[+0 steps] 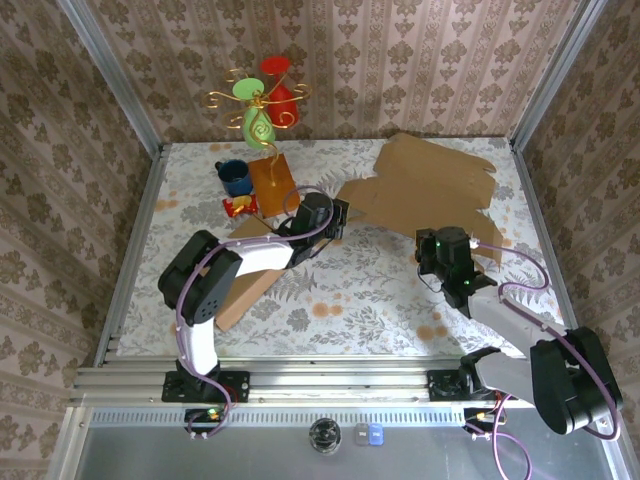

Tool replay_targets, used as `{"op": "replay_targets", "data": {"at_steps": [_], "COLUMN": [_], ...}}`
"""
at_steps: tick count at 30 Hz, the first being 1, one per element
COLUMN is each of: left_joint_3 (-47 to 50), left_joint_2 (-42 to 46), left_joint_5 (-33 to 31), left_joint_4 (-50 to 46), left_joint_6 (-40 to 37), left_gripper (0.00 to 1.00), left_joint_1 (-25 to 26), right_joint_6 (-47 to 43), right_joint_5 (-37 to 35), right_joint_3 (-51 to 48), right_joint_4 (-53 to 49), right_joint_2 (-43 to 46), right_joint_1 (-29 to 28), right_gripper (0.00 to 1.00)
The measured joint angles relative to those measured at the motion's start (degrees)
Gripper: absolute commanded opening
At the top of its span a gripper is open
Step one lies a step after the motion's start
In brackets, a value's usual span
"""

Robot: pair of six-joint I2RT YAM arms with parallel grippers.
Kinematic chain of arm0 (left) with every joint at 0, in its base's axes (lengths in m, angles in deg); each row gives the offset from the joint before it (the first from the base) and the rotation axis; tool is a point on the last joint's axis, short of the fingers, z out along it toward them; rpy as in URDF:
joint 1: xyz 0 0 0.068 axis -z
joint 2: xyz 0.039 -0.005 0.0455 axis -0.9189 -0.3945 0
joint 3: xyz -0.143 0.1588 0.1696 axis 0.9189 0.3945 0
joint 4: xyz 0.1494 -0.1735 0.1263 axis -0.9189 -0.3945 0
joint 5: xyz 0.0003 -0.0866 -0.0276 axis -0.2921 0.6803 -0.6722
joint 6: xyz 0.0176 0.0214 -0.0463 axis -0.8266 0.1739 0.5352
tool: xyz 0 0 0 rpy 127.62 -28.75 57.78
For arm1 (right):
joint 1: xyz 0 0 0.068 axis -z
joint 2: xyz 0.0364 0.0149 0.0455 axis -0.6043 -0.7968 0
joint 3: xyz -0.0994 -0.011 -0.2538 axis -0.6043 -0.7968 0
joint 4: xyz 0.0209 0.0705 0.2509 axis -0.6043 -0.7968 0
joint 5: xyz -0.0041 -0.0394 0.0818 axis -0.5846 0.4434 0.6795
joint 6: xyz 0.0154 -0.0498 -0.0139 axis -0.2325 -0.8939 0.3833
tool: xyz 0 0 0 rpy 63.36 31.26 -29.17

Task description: Fold the paper box

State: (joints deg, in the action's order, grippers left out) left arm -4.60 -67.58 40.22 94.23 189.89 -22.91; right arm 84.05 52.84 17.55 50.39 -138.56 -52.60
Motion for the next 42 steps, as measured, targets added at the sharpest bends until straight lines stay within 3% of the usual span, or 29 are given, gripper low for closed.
{"op": "replay_targets", "data": {"at_steps": [1,4,7,12,21,29,34,38,42], "left_joint_3": [0.28,0.9,0.92,0.96,0.07,-7.91,-10.6,-10.93,-14.49], "left_joint_2": [0.39,2.01,4.24,10.86,24.96,28.41,29.57,30.12,29.46], "left_joint_5": [0.02,0.39,1.57,3.54,4.26,4.81,6.25,7.82,10.62], "left_joint_4": [-0.11,-0.42,-1.73,-8.26,-25.88,-39.74,-45.44,-48.76,-53.07], "left_joint_6": [0.0,0.07,-0.28,-3.39,-19.45,-35.74,-42.01,-44.92,-48.13], "left_gripper": [0.04,0.34,0.49,0.5,0.5,0.48,0.47,0.46,0.46], "left_joint_1": [0.0,-0.02,0.09,-0.13,-4.55,-9.84,-12.85,-14.23,-14.32], "right_joint_6": [-0.15,-1.81,-3.67,-7.5,-15.28,-21.18,-23.69,-24.17,-23.41], "right_joint_5": [0.04,0.15,0.55,2.58,7.1,12.22,14.32,16.15,18.97], "right_joint_3": [0.66,3.98,7.98,15.76,33.88,52.68,64.48,66.97,62.86], "right_joint_4": [-0.83,-3.28,-5.77,-11.76,-23.56,-38.53,-47.6,-48.83,-44.59], "right_joint_2": [0.35,1.68,2.34,2.43,2.43,2.14,0.37,-3.21,-10.19], "right_joint_1": [0.22,1.05,2.6,5.18,8.74,9.55,9.55,9.55,9.73], "right_gripper": [0.0,0.0,0.0,0.0,0.0,0.0,0.0,0.0,0.0]}}
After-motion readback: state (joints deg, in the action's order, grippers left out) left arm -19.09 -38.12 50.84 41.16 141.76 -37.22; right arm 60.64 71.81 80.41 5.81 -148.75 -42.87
